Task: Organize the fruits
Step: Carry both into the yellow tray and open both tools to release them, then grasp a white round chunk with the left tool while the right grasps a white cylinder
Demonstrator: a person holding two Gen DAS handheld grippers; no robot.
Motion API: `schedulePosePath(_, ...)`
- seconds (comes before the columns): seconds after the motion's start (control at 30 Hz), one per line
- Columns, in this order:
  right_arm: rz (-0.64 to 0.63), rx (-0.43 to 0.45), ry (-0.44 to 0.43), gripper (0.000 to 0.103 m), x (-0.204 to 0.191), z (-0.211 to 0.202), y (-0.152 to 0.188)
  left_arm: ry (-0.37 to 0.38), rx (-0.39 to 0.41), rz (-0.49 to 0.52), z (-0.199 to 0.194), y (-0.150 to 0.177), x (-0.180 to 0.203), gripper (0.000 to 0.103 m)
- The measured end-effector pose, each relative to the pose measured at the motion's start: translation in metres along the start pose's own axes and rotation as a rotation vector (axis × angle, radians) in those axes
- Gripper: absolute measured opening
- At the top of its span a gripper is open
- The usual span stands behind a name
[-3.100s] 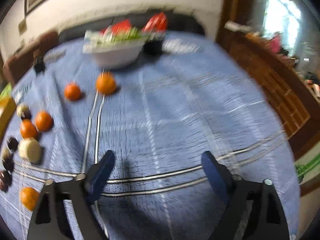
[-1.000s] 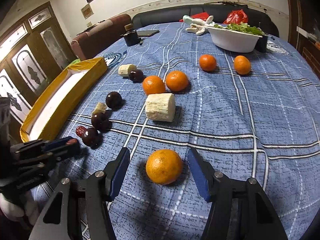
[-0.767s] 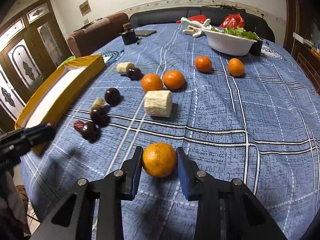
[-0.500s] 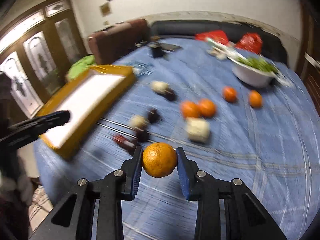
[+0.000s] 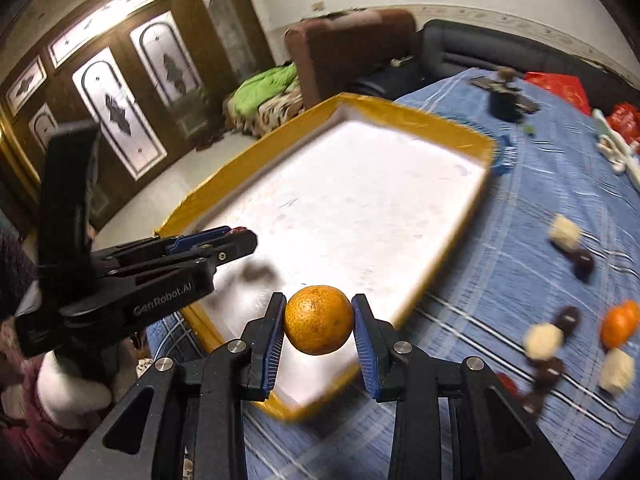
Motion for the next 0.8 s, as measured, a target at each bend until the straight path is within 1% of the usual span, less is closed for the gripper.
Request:
schedulePosePath(0.17, -0.028, -0.052, 0.020, 0.038, -0.011, 0.030, 0.007, 0.033, 0.012, -0.058, -0.004, 0.002, -0.014, 0.026)
schedulePosePath(0.2, -0.033, -0.056, 0.027, 0.038, -0.011, 0.035, 0.007, 0.036, 0.018, -0.065, -0.006, 0.003, -0.015, 0.030)
schedulePosePath(0.23, -0.041, -0.059, 0.034, 0.038, -0.013, 0.038, 0.008, 0.042, 0.024, -0.070, -0.009, 0.003, -0.015, 0.034)
schedulePosePath(0.3, -0.062, -0.046, 0.050, 0.038, -0.017, 0.039, 0.008, 0.044, 0.044, -0.074, -0.016, 0.002, -0.014, 0.050)
schedulePosePath(0.33, -0.067, -0.046, 0.047, 0.040, -0.018, 0.040, 0.009, 0.037, 0.050, -0.078, -0.018, 0.002, -0.014, 0.065)
schedulePosePath(0.37, -0.067, -0.045, 0.041, 0.049, -0.019, 0.040, 0.009, 0.037, 0.059, -0.085, -0.021, 0.003, -0.014, 0.070)
schedulePosePath(0.4, -0.066, -0.038, 0.039, 0.062, -0.020, 0.038, 0.009, 0.040, 0.065, -0.094, -0.023, 0.003, -0.014, 0.070)
schedulePosePath(0.47, -0.063, -0.014, 0.029, 0.070, -0.021, 0.033, 0.009, 0.041, 0.066, -0.108, -0.026, 0.002, -0.014, 0.070)
schedulePosePath(0.63, -0.054, 0.044, 0.008, 0.070, -0.014, 0.006, 0.003, 0.045, 0.079, -0.153, -0.036, 0.000, -0.018, 0.070)
schedulePosePath(0.77, 0.000, 0.101, 0.002, 0.070, 0.011, -0.026, 0.006, 0.043, 0.114, -0.168, -0.050, -0.003, -0.013, 0.073)
schedulePosePath(0.8, 0.023, 0.123, 0.008, 0.070, 0.024, -0.039, 0.009, 0.045, 0.122, -0.166, -0.053, -0.004, -0.010, 0.073)
Point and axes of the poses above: each gripper's, at about its wrist camera, not at the fingertips, and z roughly the way its jaws point, x to its right, y to its underside, the point moved 5 cm from there along z, roughly the way its jaws point, and after that the axes turned 7 degrees about z, right-handed, at the moved point
